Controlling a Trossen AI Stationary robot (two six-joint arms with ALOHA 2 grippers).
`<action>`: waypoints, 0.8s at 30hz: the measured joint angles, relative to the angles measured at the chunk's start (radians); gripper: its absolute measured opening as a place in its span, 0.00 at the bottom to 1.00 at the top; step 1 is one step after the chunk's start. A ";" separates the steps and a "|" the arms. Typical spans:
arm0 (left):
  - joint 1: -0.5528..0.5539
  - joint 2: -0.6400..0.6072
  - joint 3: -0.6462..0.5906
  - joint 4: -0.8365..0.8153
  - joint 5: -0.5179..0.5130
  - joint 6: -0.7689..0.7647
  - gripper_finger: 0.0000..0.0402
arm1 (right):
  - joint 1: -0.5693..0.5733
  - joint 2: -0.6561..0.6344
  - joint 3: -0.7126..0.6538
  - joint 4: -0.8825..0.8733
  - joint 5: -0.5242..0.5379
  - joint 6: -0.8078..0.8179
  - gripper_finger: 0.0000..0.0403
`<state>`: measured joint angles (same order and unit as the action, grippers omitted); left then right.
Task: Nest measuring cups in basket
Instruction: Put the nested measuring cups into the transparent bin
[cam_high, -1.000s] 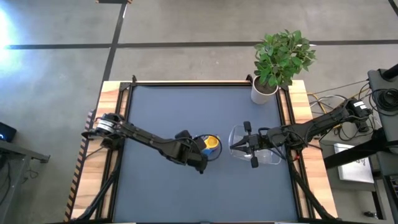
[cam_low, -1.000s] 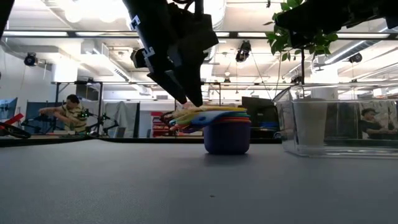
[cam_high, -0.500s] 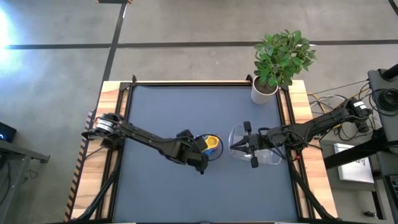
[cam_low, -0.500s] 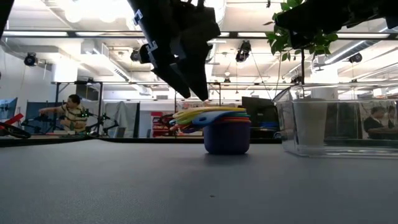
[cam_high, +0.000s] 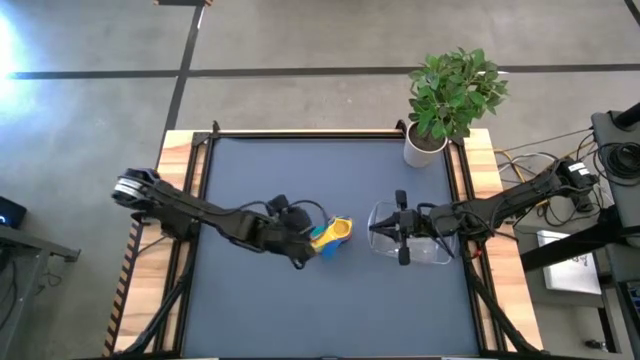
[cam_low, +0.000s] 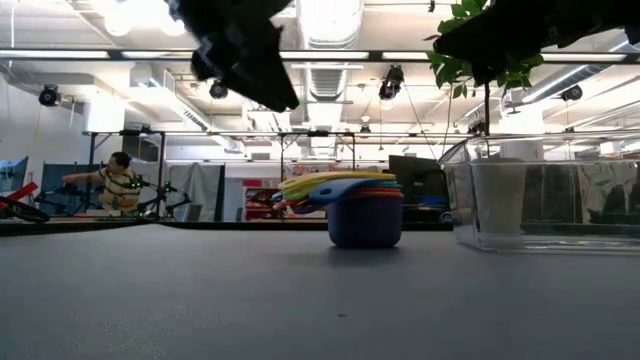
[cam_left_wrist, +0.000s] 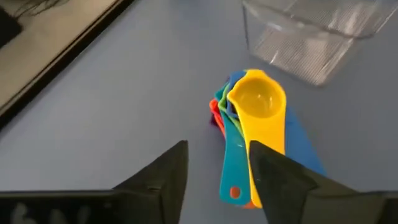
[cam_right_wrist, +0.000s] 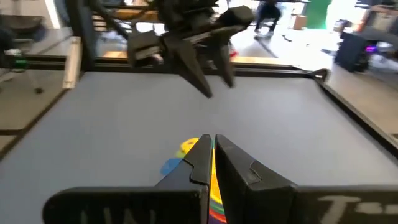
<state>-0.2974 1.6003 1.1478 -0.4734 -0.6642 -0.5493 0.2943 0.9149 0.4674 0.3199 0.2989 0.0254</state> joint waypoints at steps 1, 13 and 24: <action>0.000 -0.029 -0.056 0.075 0.001 0.011 0.35 | 0.000 0.009 0.000 0.005 0.022 0.002 0.02; 0.011 -0.228 -0.538 0.793 0.053 0.016 0.03 | 0.000 0.323 0.176 0.095 0.046 -0.051 0.02; 0.038 -0.185 -0.578 0.856 0.054 -0.036 0.00 | 0.025 0.679 0.633 -0.492 0.021 -0.114 0.02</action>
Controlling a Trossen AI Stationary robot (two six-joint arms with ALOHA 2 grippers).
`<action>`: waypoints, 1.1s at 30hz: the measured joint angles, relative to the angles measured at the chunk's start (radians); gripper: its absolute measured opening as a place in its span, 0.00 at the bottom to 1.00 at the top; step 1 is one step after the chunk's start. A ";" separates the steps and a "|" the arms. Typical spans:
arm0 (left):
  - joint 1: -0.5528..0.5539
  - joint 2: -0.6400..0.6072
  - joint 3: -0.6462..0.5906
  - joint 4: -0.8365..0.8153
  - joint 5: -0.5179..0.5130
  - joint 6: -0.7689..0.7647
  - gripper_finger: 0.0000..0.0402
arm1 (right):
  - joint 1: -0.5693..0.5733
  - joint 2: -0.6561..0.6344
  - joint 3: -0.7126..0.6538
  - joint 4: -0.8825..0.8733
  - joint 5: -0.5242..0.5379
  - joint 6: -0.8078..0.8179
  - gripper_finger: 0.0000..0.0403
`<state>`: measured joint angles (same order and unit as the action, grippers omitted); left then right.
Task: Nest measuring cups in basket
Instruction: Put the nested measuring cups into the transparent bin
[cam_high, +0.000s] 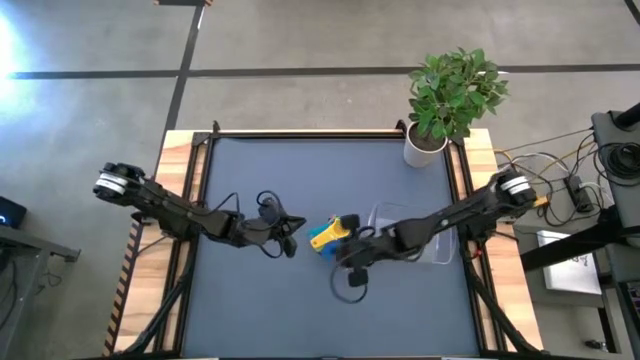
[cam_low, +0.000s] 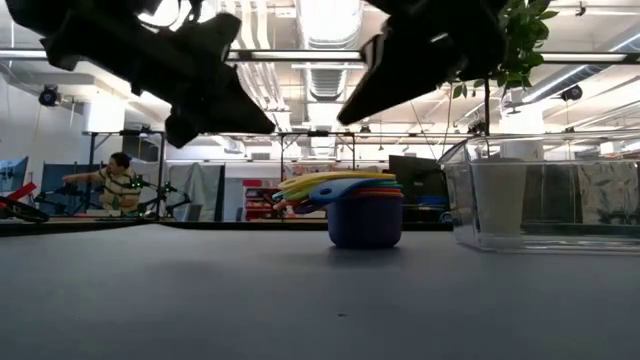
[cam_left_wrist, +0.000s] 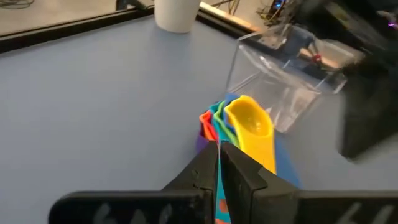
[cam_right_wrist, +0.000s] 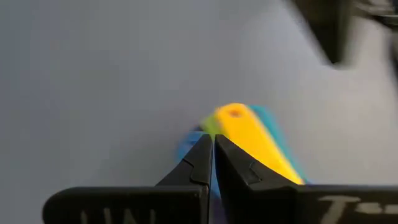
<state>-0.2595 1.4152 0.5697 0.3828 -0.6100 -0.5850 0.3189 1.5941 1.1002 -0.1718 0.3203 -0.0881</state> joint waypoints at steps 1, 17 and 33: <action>0.006 0.010 0.003 0.000 0.001 0.000 0.00 | 0.004 0.028 0.032 -0.030 -0.016 -0.013 0.02; 0.132 0.181 0.059 -0.004 0.102 -0.050 0.00 | 0.010 0.315 0.267 -0.419 -0.042 -0.021 0.02; 0.153 0.311 0.147 -0.028 0.319 -0.088 0.00 | -0.012 0.376 0.361 -0.416 0.047 -0.066 0.02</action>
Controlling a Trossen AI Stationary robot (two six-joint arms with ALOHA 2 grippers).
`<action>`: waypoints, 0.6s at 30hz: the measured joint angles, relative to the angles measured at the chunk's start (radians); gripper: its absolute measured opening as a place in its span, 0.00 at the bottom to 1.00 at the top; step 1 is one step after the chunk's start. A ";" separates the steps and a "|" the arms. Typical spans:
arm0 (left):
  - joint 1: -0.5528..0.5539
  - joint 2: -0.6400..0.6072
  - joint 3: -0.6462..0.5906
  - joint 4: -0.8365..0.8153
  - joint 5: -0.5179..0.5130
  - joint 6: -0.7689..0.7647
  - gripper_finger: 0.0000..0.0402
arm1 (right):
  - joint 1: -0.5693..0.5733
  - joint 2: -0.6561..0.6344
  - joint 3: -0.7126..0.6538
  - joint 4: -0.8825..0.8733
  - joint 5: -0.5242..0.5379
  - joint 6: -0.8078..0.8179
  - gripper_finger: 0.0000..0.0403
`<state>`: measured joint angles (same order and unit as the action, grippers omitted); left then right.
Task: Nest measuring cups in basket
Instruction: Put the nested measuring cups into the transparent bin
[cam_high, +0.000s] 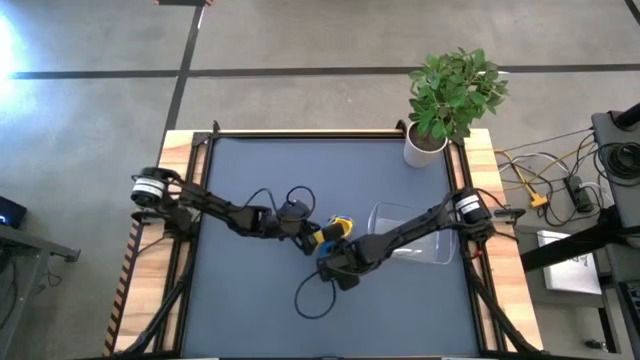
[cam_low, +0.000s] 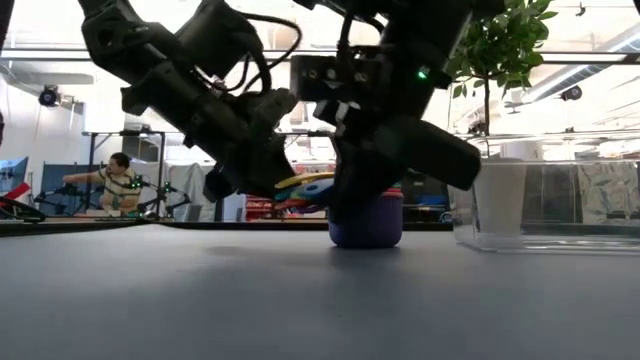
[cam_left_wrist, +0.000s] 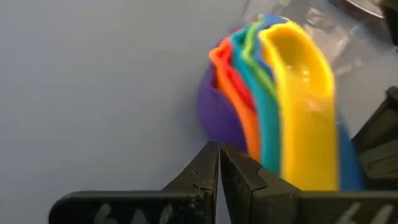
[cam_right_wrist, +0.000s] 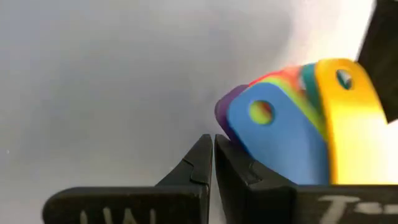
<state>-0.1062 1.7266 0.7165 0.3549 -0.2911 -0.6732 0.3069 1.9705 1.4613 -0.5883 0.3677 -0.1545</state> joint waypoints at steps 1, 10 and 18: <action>0.000 0.004 0.012 -0.008 0.010 0.004 0.00 | -0.002 0.000 0.005 0.000 0.000 0.000 0.02; 0.000 0.045 0.077 -0.033 0.084 0.039 0.00 | -0.025 -0.001 0.018 -0.001 0.061 -0.007 0.02; -0.002 0.011 0.056 -0.078 0.061 0.046 0.00 | -0.018 -0.004 0.018 -0.013 0.072 0.010 0.02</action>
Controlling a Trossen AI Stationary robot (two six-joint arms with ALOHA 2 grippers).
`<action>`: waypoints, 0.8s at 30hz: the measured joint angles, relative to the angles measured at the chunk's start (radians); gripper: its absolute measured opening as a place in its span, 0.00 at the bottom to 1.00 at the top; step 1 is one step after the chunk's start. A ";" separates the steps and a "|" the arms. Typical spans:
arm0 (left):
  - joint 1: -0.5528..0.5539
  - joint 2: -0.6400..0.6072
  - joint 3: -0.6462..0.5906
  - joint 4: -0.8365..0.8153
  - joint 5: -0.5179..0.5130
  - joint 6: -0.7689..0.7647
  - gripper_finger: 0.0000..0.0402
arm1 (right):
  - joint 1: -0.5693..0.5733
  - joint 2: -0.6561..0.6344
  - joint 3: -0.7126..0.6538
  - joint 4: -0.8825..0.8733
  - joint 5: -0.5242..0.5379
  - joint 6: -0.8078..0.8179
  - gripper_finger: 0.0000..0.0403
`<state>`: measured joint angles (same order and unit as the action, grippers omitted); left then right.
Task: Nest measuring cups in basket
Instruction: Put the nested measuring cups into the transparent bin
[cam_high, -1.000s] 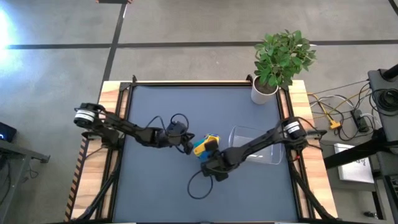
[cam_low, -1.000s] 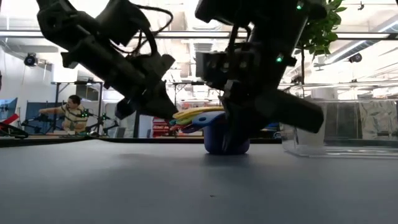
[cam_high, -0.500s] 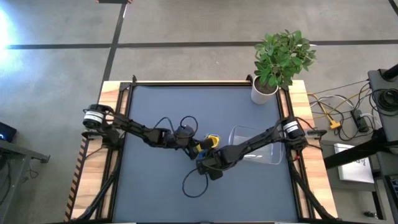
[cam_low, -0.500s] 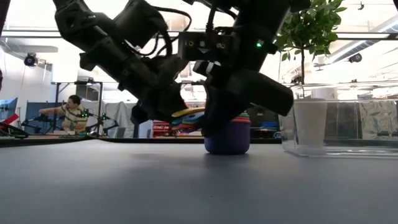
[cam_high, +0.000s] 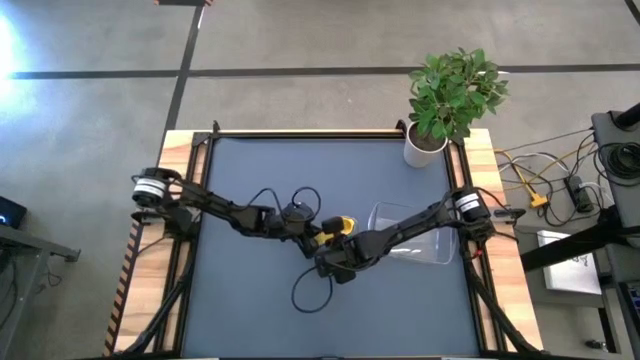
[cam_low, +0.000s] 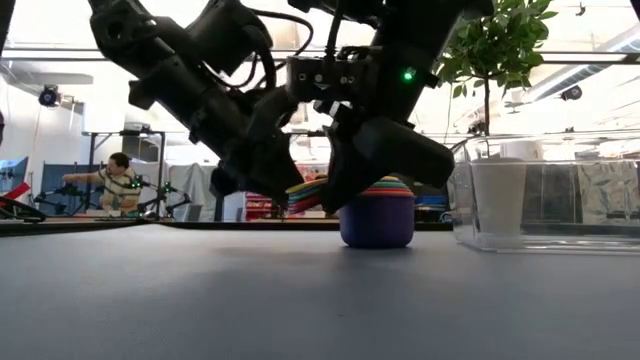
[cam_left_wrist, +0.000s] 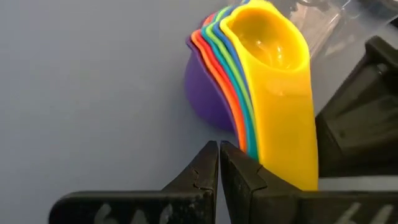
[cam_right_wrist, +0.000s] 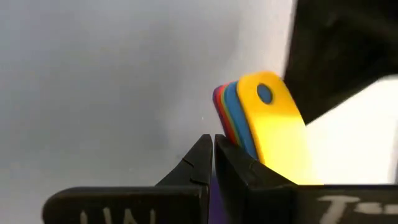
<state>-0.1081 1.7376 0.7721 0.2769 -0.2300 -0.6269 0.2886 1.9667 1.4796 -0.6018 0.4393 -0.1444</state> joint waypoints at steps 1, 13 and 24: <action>0.000 -0.016 -0.003 -0.018 -0.011 0.005 0.00 | 0.006 -0.006 0.000 -0.010 -0.003 0.005 0.02; -0.023 -0.218 0.008 -0.150 -0.025 0.028 0.00 | 0.136 -0.249 -0.058 -0.016 -0.081 0.046 0.02; -0.048 -0.218 0.040 -0.193 -0.021 0.086 0.00 | 0.192 -0.709 -0.433 0.402 -0.106 0.021 0.02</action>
<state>-0.1562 1.5196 0.8124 0.0840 -0.2513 -0.5408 0.4801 1.2573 1.0462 -0.1997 0.3328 -0.1234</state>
